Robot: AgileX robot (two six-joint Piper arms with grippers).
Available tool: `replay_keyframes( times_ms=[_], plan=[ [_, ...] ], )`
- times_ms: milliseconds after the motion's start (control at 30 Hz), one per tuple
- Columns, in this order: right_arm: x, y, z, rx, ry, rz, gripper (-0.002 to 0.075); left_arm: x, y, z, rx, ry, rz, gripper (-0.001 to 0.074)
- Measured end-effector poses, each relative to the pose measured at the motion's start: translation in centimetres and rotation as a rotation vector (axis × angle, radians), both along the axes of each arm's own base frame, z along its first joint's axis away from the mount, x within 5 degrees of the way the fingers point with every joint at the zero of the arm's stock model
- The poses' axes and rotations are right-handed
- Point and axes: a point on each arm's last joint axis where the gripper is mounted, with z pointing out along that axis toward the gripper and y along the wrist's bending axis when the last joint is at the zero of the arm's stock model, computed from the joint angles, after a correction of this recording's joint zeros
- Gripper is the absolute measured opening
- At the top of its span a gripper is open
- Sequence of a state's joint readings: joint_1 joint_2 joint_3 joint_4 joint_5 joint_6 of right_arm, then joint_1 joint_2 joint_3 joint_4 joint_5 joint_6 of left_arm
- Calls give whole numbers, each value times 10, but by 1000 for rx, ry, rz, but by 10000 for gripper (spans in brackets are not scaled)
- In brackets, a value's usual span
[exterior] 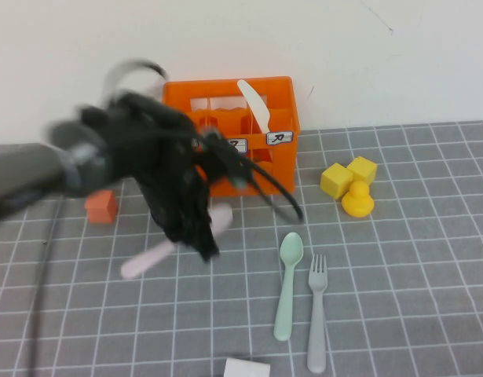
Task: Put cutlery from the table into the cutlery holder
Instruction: Place the spoon on the box
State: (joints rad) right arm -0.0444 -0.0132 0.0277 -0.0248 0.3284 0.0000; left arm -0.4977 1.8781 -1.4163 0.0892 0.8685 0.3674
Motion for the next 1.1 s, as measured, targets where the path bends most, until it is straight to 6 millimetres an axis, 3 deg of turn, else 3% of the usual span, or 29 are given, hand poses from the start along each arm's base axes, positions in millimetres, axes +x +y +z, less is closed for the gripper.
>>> replay_keyframes(
  times_ms=[200, 400, 700, 900, 1100],
  plan=[
    [0, 0, 0, 0, 0, 0, 90, -4, 43, 71, -320, -177, 208, 106],
    [0, 0, 0, 0, 0, 0, 90, -19, 72, 113, -653, -499, 348, 106],
    [0, 0, 0, 0, 0, 0, 90, -6, 82, 112, -825, -777, 560, 106],
    [0, 0, 0, 0, 0, 0, 90, 13, 85, 95, -868, -837, 684, 106],
    [0, 0, 0, 2, 0, 0, 90, 27, 81, 79, -925, -860, 698, 106]
  ],
)
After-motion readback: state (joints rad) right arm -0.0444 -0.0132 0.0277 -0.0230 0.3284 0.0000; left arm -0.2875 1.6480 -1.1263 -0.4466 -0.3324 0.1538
